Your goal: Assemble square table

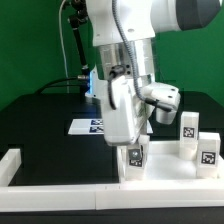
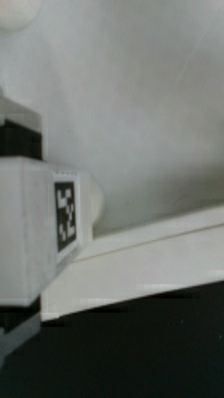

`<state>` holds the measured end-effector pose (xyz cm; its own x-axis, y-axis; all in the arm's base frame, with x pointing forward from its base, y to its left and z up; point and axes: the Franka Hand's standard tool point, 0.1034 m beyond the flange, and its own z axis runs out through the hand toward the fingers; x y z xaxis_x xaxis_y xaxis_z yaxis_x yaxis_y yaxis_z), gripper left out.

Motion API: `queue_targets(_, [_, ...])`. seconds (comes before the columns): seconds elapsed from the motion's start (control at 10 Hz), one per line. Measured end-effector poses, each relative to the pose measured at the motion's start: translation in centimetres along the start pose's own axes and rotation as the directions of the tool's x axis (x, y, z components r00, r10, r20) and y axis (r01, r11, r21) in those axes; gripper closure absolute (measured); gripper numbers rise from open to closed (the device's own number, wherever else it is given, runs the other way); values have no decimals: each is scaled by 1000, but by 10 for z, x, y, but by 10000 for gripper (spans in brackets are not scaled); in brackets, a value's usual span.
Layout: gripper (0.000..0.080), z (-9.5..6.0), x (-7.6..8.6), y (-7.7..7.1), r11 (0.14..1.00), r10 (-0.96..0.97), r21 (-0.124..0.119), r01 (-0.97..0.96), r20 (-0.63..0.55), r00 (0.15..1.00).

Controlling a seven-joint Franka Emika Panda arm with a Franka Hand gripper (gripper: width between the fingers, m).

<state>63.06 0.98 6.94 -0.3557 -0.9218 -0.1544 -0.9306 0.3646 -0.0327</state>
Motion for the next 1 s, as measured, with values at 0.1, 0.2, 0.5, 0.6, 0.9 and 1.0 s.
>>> queue_targets(0.1, [511,0,0,0,997,78,5,-78,4,997])
queue_targets(0.2, [511,0,1,-1,988,154,8,-154,3,988])
queue_targets(0.5, [322,0,2,-1,995,97,9,-97,0,995])
queue_targets(0.6, [322,-2,2,-1,997,-80,7,80,-2,997])
queue_targets(0.9, [160,-5,-2,-3,869,-495,11,495,-25,869])
queue_targets(1.0, [151,-5,-1,-3,828,-560,9,560,-26,828])
